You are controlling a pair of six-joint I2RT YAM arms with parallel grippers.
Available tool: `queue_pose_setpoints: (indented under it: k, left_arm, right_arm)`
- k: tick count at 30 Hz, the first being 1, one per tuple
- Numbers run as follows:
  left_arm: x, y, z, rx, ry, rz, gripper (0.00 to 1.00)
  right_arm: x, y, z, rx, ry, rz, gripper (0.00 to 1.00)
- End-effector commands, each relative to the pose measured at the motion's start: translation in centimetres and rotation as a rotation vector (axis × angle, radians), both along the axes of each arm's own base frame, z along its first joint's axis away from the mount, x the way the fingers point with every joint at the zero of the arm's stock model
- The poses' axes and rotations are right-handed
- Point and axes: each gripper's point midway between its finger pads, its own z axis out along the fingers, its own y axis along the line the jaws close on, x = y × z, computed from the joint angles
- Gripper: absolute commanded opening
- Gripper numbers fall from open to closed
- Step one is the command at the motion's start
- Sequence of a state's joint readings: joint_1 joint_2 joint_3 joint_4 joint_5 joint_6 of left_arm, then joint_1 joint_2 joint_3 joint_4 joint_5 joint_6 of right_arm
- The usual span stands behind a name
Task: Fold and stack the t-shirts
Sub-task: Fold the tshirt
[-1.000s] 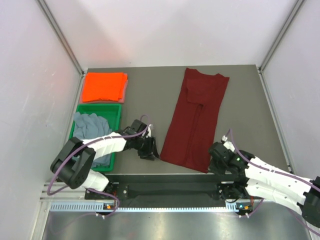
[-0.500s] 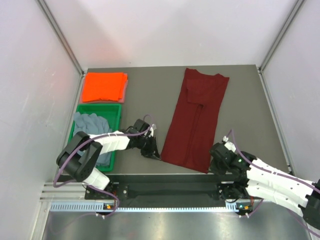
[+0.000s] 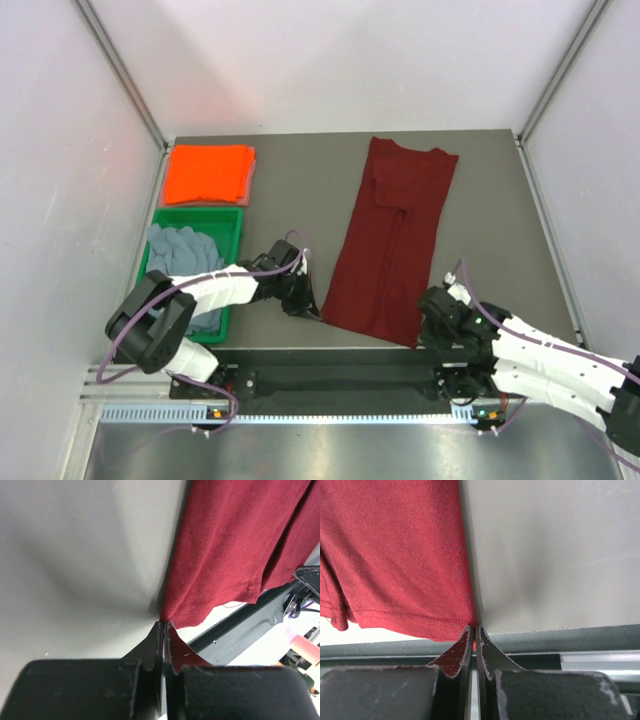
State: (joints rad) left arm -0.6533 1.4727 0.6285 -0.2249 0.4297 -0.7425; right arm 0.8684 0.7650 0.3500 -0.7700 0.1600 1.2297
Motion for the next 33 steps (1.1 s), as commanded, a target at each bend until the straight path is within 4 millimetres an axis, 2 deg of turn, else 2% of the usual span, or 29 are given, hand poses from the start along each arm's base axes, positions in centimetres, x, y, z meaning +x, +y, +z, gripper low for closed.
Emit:
queue_pose_setpoints:
  k: [1, 6, 18, 22, 23, 25, 27, 28, 30, 31, 32, 33]
  left_arm:
    - [1.0, -0.1, 1.3, 0.013, -0.040, 0.029, 0.00]
    - [2.1, -0.9, 2.1, 0.007, -0.051, 0.024, 0.00]
    - [4.4, -3.1, 4.1, -0.026, -0.058, 0.015, 0.00]
    - [5.7, -3.7, 4.6, -0.002, -0.070, 0.006, 0.00]
    - [6.5, -4.0, 5.2, 0.002, -0.091, 0.004, 0.00]
    - [7.2, -4.3, 4.9, 0.022, -0.087, 0.001, 0.00]
    - [8.8, -5.0, 5.9, 0.021, -0.114, -0.001, 0.00]
    - [9.2, -5.1, 5.4, 0.034, -0.103, 0.000, 0.00]
    - [11.2, -5.6, 6.4, 0.029, -0.132, 0.007, 0.00]
    - [11.6, -5.6, 5.8, 0.048, -0.108, 0.007, 0.00]
    - [13.2, -6.2, 7.1, 0.030, -0.144, 0.006, 0.00]
    - [13.9, -6.3, 7.3, 0.037, -0.153, 0.008, 0.00]
  right_arm:
    - [-0.4, -0.3, 1.2, -0.051, 0.013, 0.048, 0.00]
    - [0.6, -1.2, 2.6, -0.132, -0.020, 0.058, 0.00]
    - [2.9, -0.1, 4.3, -0.137, -0.083, 0.063, 0.00]
    - [4.8, -0.2, 5.2, -0.151, -0.107, 0.044, 0.00]
    - [5.1, -0.3, 5.4, -0.160, -0.114, 0.059, 0.00]
    - [6.6, -0.6, 5.9, -0.162, -0.126, 0.032, 0.00]
    - [7.7, -1.0, 6.3, -0.173, -0.137, 0.044, 0.00]
    - [8.7, -1.6, 6.6, -0.179, -0.142, 0.015, 0.00]
    - [10.2, -1.8, 7.5, -0.181, -0.177, 0.026, 0.00]
    - [11.1, -2.5, 7.6, -0.189, -0.177, 0.003, 0.00]
    - [11.6, -2.7, 7.8, -0.198, -0.184, 0.022, 0.00]
    - [12.3, -2.9, 8.1, -0.202, -0.190, 0.021, 0.00]
